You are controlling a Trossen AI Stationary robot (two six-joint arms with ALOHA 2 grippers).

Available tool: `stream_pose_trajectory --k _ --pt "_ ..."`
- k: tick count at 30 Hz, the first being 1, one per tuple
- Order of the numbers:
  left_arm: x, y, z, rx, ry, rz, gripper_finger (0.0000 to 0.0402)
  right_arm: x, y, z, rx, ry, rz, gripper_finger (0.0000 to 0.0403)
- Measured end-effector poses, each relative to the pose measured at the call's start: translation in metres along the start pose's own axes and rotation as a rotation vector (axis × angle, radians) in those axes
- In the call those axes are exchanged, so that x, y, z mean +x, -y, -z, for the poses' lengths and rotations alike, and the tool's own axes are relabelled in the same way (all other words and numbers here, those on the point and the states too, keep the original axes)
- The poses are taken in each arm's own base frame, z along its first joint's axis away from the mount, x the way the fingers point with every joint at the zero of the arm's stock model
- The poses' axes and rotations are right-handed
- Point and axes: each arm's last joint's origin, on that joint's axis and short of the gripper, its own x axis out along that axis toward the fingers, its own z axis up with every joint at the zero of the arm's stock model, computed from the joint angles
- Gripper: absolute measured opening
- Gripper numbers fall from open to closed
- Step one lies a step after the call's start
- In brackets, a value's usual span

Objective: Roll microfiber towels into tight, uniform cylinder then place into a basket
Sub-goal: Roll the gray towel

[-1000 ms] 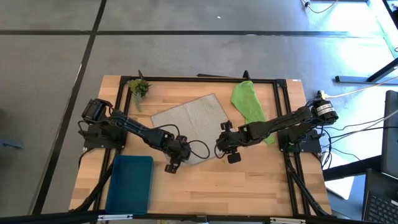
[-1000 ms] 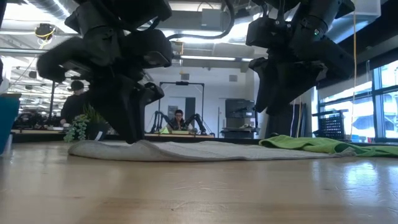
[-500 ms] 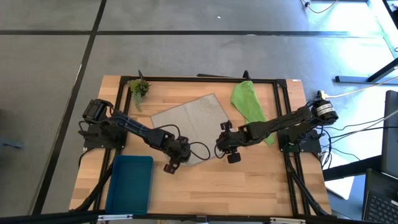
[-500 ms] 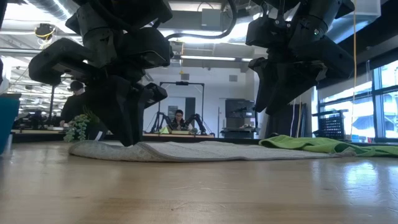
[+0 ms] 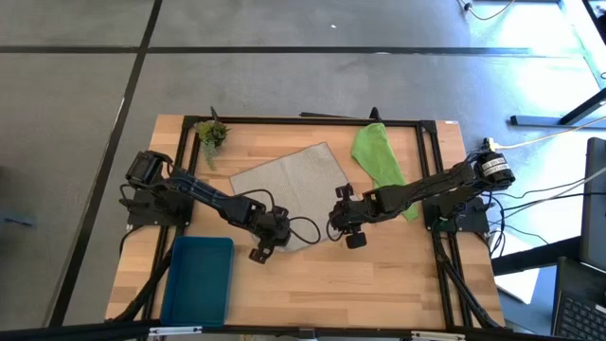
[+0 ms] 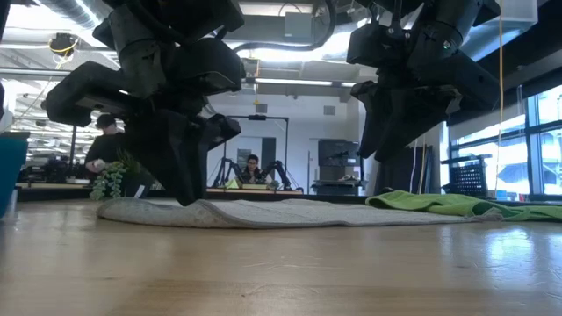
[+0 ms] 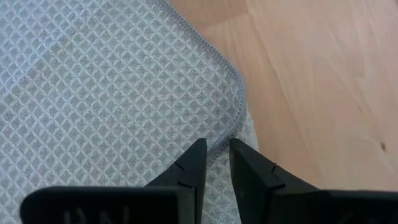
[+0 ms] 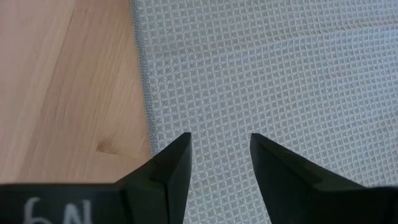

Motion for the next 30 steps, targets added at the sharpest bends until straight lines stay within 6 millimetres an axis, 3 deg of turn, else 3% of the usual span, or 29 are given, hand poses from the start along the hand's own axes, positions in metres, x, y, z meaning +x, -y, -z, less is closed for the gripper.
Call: stream_pose_trajectory --k 9,14,30 --pt "0.011 -0.003 0.002 -0.006 -0.008 0.015 0.006 0.0 0.0 0.0 0.0 0.001 0.0 0.0165" --pt "0.01 0.0 0.003 -0.01 -0.01 0.112 0.006 0.0 0.0 0.0 0.0 0.0 0.0 0.0165" --pt "0.007 0.004 0.002 -0.015 -0.003 0.196 0.006 0.0 0.0 0.0 -0.001 0.0 0.0 0.0165"
